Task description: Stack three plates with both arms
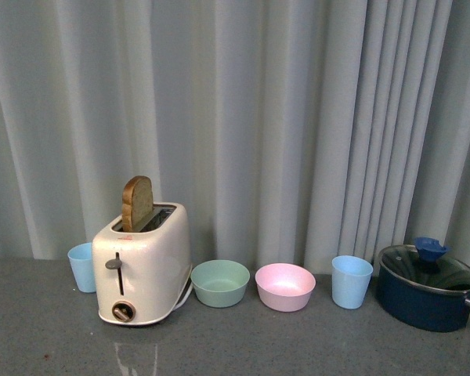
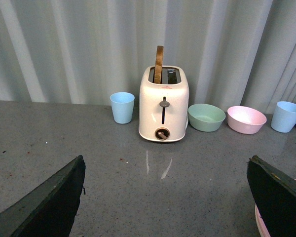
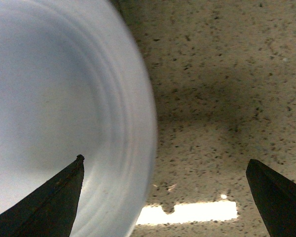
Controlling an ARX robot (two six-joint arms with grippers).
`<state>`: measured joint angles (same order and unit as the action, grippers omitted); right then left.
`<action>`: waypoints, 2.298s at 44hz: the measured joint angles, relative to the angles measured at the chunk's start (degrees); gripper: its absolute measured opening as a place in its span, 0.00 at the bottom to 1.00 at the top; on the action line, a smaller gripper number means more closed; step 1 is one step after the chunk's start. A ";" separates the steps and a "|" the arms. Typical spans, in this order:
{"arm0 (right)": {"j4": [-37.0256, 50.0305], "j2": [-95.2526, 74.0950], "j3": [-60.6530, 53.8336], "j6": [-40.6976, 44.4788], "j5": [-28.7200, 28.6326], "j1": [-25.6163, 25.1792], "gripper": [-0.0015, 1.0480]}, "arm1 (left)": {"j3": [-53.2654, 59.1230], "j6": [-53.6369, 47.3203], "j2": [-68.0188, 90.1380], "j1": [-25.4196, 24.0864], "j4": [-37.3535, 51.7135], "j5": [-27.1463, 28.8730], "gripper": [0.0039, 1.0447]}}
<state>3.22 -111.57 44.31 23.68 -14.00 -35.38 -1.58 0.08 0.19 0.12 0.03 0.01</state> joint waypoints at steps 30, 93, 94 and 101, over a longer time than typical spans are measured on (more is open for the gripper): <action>3.34 -5.55 3.02 -0.94 -1.33 -1.38 0.54 | 0.00 0.00 0.00 0.00 0.00 -0.02 0.94; 9.51 21.49 -5.33 -21.75 -17.90 7.32 0.03 | 0.00 0.00 0.00 0.00 0.00 -0.02 0.94; 9.86 21.57 -5.46 -22.12 -17.64 8.85 0.03 | 0.00 0.00 0.00 0.00 0.00 -0.02 0.94; 13.62 21.09 -5.95 -26.18 -14.32 21.05 0.03 | 0.00 0.00 0.00 0.00 0.00 -0.02 0.94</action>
<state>16.84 -90.48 38.37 -2.50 -28.32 -14.33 -1.58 0.08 0.19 0.12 0.03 -0.01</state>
